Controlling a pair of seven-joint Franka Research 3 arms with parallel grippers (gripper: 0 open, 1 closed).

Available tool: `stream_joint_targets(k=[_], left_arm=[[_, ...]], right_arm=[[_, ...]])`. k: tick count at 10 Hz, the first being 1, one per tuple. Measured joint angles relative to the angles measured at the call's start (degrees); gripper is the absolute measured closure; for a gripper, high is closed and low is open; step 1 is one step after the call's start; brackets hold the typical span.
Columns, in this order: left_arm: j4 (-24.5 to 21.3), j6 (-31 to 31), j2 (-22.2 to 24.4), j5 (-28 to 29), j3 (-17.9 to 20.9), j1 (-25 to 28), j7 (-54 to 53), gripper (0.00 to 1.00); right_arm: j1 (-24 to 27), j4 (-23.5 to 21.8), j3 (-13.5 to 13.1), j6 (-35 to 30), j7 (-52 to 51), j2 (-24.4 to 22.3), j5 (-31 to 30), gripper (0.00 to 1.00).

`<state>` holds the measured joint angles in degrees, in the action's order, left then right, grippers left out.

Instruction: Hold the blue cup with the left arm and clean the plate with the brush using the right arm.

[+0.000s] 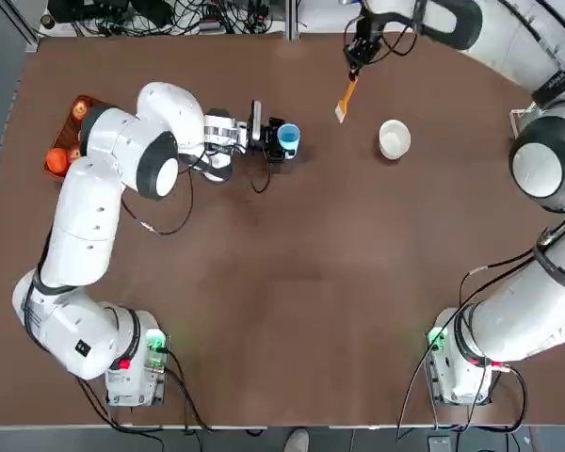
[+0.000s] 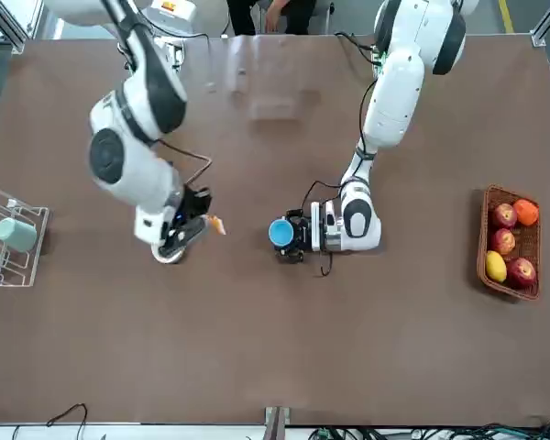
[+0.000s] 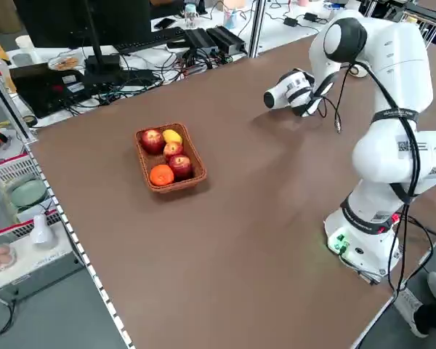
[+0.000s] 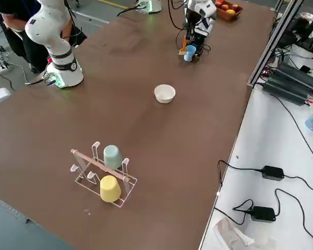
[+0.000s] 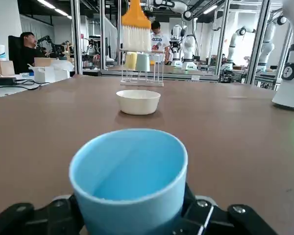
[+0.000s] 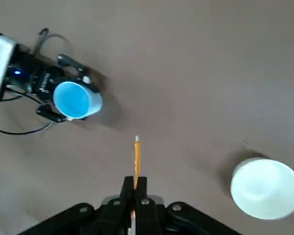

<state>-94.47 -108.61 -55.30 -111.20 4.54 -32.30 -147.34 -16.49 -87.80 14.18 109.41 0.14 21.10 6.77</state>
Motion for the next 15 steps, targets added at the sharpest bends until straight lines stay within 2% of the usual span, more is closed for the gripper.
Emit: stream_joint_targets(k=[3,6,10,12,15], left_arm=[[0.0,0.0,0.0,0.0,0.1,0.0,0.0,0.33],[0.0,0.0,0.0,0.0,0.1,-0.1,0.0,0.33],[0.1,0.0,0.0,0.0,0.1,-0.1,0.0,0.33],[0.1,0.0,0.0,0.0,0.2,-0.1,0.0,0.33],[0.1,0.0,0.0,0.0,0.2,-0.1,0.0,0.33]], right_arm=[[-8.6,0.8,-0.1,3.8,0.6,0.6,-4.9,0.95],[-13.3,2.3,-0.2,4.9,0.7,3.6,-8.6,0.95],[-16.2,8.2,-1.2,7.3,4.1,10.2,-9.1,0.95],[-16.9,10.8,-2.5,7.3,4.4,11.8,-9.1,0.95],[-17.4,11.4,-3.0,7.3,5.1,13.2,-9.2,0.95]])
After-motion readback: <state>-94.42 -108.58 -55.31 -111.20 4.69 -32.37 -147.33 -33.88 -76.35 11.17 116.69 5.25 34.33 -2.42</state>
